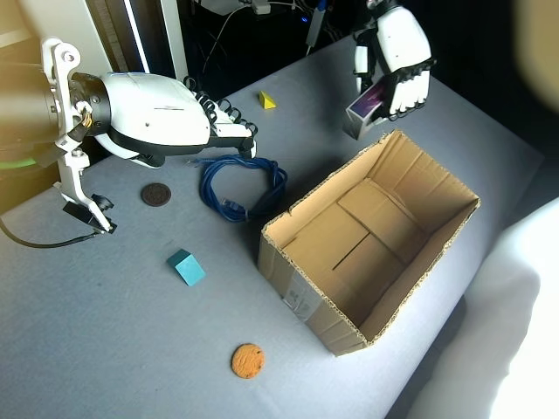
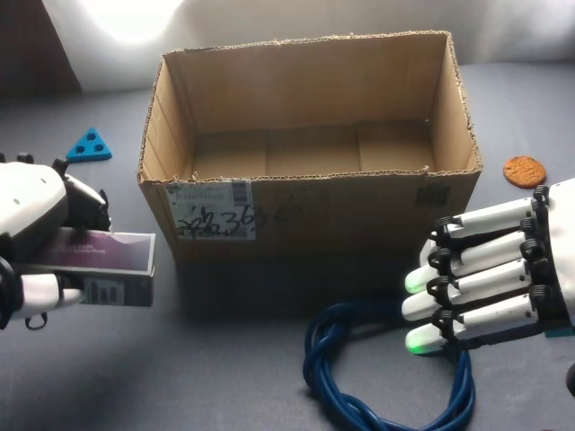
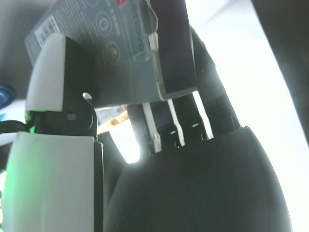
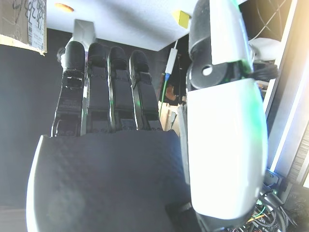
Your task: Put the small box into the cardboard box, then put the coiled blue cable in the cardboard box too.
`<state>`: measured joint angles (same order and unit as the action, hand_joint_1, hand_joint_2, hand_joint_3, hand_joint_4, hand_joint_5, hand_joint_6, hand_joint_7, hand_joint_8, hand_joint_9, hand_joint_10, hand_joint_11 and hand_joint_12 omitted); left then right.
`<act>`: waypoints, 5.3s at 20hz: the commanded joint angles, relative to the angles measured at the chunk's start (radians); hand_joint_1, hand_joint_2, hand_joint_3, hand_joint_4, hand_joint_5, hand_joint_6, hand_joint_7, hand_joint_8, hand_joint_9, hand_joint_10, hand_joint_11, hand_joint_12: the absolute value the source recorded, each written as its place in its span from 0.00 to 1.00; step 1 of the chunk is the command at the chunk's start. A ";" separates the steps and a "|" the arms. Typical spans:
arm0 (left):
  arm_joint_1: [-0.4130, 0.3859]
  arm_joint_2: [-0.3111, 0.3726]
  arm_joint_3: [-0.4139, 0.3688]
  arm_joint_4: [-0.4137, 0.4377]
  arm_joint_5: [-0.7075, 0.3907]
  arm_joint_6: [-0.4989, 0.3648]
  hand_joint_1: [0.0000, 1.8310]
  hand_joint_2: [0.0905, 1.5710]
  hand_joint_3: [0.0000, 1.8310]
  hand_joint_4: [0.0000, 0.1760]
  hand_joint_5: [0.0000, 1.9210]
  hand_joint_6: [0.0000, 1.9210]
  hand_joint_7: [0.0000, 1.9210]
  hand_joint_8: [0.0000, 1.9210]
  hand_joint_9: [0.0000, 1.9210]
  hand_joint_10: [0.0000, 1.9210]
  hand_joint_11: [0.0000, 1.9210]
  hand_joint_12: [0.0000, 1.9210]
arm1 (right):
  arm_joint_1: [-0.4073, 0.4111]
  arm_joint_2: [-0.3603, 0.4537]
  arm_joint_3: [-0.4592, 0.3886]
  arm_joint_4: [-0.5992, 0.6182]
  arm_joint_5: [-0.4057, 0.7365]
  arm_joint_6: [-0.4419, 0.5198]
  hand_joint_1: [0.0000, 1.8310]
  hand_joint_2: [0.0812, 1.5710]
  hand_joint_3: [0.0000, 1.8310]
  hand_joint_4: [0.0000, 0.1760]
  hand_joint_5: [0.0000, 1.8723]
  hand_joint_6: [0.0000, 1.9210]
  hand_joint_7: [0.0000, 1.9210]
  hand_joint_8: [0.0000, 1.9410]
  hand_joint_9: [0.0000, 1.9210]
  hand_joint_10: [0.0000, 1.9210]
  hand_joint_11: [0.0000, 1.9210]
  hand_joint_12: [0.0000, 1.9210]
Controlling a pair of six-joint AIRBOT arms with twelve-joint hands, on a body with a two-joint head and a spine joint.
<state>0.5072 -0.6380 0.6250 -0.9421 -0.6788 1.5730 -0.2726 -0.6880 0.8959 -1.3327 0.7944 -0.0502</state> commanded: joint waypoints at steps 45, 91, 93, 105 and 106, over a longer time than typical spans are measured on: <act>-0.448 -0.178 0.202 0.254 0.159 0.007 0.74 0.74 0.00 0.00 0.46 0.48 0.44 0.68 0.37 0.79 0.25 0.82 | 0.004 0.008 -0.006 0.059 0.061 -0.006 0.63 0.59 0.00 0.00 0.17 0.00 0.15 0.00 0.14 0.00 0.00 0.43; -0.254 -0.036 0.214 0.326 0.088 -0.116 0.12 0.64 0.00 0.00 0.05 0.00 0.06 0.00 0.05 0.00 0.00 0.07 | -0.110 -0.131 0.033 0.148 -0.088 -0.354 0.64 0.57 0.00 0.00 0.26 0.01 0.27 0.01 0.23 0.02 0.00 0.58; -0.209 0.000 0.201 0.336 0.088 -0.130 0.13 0.66 0.00 0.00 0.06 0.00 0.07 0.00 0.05 0.00 0.00 0.08 | -0.129 -0.154 0.045 0.148 -0.112 -0.354 0.66 0.56 0.00 0.00 0.33 0.02 0.33 0.02 0.29 0.04 0.03 0.63; 0.029 0.124 0.152 0.632 0.037 -0.410 0.16 0.66 0.00 0.00 0.08 0.00 0.09 0.00 0.07 0.00 0.00 0.13 | -0.164 -0.258 0.089 0.173 -0.172 -0.390 0.80 0.63 0.00 0.00 0.41 0.01 0.39 0.01 0.37 0.02 0.06 0.64; 0.046 0.127 0.151 0.670 0.035 -0.447 0.16 0.66 0.00 0.00 0.09 0.00 0.09 0.00 0.07 0.00 0.00 0.14 | -0.167 -0.262 0.093 0.173 -0.173 -0.390 0.80 0.63 0.00 0.00 0.41 0.01 0.39 0.01 0.38 0.03 0.07 0.65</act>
<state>0.5674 -0.5266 0.7738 -0.2661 -0.5446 1.1206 -0.4408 -0.9581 0.9924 -1.1912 0.5640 -0.4355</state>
